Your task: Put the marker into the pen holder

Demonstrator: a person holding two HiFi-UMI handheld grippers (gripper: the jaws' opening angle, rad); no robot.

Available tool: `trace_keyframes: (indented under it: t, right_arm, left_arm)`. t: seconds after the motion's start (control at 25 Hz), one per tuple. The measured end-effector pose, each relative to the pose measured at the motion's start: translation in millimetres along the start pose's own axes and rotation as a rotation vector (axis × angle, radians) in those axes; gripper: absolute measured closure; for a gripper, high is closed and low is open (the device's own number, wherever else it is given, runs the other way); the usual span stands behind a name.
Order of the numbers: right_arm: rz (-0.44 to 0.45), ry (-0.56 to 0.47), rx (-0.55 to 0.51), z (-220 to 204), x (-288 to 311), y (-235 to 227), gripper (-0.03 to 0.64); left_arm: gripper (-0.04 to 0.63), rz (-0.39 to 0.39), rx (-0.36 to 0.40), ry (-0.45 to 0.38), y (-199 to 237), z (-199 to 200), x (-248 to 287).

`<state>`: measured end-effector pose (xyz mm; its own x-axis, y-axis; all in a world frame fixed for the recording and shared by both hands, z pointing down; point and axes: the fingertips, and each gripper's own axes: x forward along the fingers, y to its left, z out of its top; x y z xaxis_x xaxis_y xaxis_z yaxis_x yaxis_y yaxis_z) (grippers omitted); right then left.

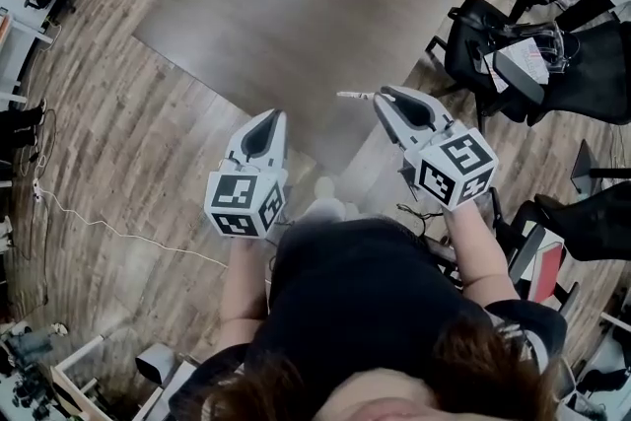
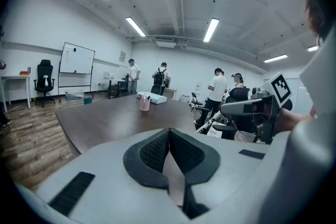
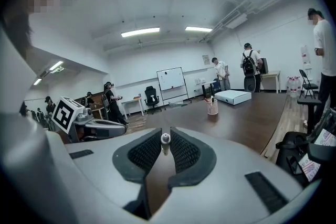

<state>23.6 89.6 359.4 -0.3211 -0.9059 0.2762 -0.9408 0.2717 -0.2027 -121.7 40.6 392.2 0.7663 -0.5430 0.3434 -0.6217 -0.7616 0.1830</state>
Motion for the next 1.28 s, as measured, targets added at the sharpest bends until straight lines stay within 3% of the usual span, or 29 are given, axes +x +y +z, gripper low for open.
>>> trace_keyframes:
  t: [0.36, 0.8, 1.28]
  right_arm:
    - [-0.021, -0.01, -0.049, 35, 54, -8, 0.549]
    - [0.016, -0.004, -0.115, 71, 102, -22, 0.551]
    - [0.179, 0.003, -0.127, 97, 160, -79, 0.549]
  left_arm:
    - [0.568, -0.056, 0.039, -0.007, 45, 23, 31]
    - [0.568, -0.014, 0.025, -0.013, 78, 35, 47]
    - [0.568, 0.166, 0.004, -0.033, 95, 64, 103]
